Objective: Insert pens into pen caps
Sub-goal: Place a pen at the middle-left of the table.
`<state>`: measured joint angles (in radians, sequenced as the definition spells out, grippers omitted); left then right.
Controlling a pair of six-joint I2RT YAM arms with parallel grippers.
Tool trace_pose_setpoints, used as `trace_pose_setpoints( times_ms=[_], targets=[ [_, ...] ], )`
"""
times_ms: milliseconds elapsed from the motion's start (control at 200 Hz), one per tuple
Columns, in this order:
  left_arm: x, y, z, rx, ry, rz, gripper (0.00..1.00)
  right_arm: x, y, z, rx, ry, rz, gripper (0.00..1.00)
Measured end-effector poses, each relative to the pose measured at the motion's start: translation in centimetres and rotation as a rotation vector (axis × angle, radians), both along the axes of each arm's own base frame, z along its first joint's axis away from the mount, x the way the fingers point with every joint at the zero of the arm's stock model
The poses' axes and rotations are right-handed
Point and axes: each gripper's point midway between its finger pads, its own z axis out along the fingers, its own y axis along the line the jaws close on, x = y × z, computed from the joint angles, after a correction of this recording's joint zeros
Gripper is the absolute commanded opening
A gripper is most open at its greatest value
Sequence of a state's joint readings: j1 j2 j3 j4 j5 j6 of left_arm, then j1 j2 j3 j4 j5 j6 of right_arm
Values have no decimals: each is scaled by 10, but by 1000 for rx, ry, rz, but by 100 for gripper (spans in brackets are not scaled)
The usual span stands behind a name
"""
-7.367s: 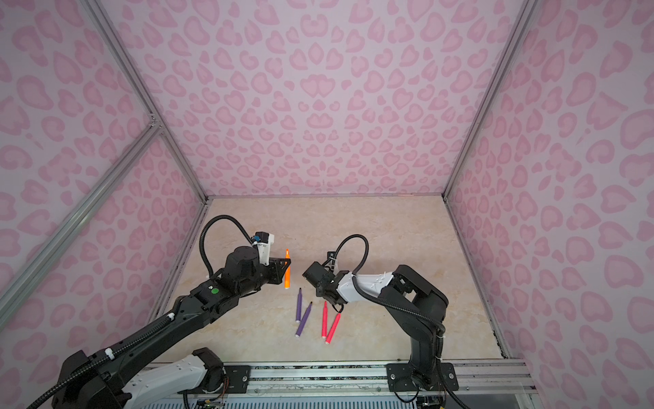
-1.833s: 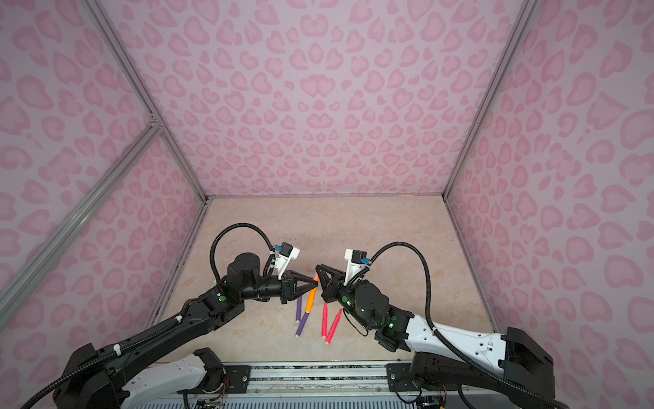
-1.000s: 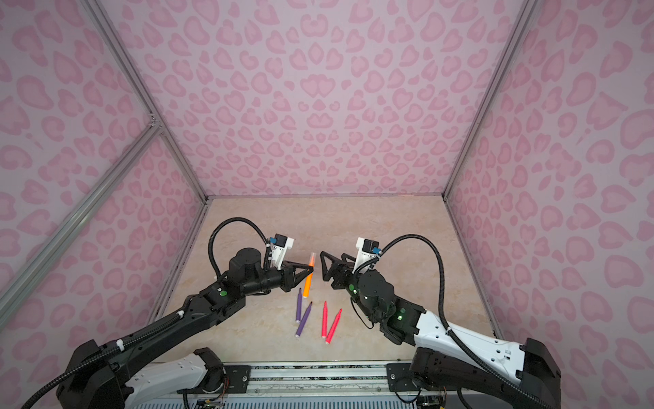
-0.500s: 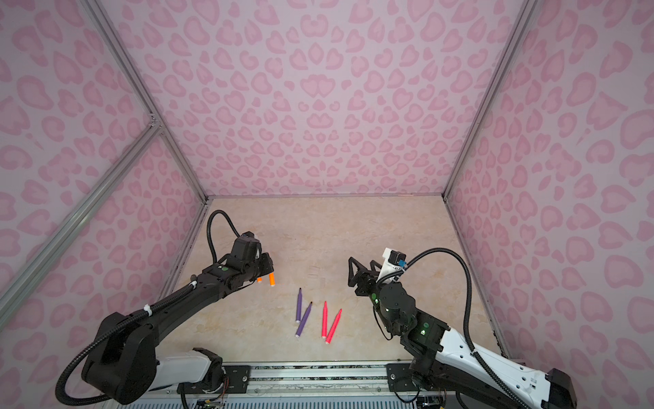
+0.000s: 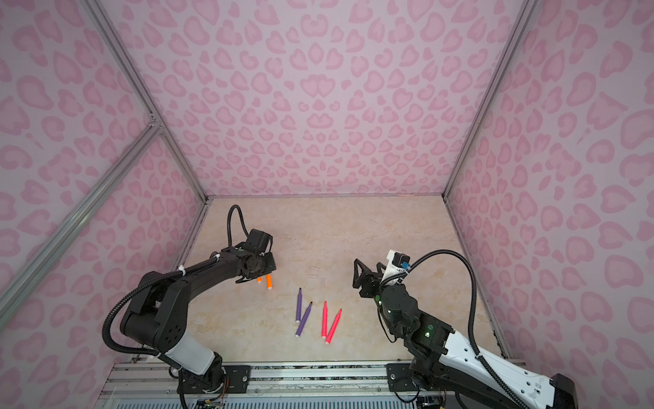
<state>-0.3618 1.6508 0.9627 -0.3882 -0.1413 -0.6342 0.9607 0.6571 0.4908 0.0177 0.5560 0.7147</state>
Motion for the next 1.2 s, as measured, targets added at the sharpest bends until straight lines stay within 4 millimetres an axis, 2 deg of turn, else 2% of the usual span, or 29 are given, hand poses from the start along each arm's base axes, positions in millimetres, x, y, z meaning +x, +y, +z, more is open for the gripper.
trace_pose_setpoints(
  times_ms=[145, 550, 715, 865, 905, 925, 985, 1200],
  targets=[
    [-4, 6, -11, 14, 44, 12, 3, 0, 0, -3, -18, 13, 0, 83],
    [-1, 11, -21, 26, 80, 27, 4, 2, 6, -9, -43, 33, 10, 83],
    [0, 12, -20, 29, 80, 30, 13, 2, 5, -7, -36, 29, 11, 83],
    [3, 11, -19, 35, 75, 24, 33, 1, 5, -5, -30, 25, 14, 83],
    [3, 11, -19, 34, 75, 24, 35, 1, 5, -5, -30, 25, 14, 83],
    [3, 11, -19, 34, 75, 24, 41, 1, 5, -5, -30, 25, 14, 83],
    [3, 10, -18, 30, 73, 19, 48, 1, 5, -5, -30, 25, 13, 83],
    [0, 9, -2, 13, 24, 5, 49, 3, 4, -7, -39, 28, 7, 84]
  ],
)
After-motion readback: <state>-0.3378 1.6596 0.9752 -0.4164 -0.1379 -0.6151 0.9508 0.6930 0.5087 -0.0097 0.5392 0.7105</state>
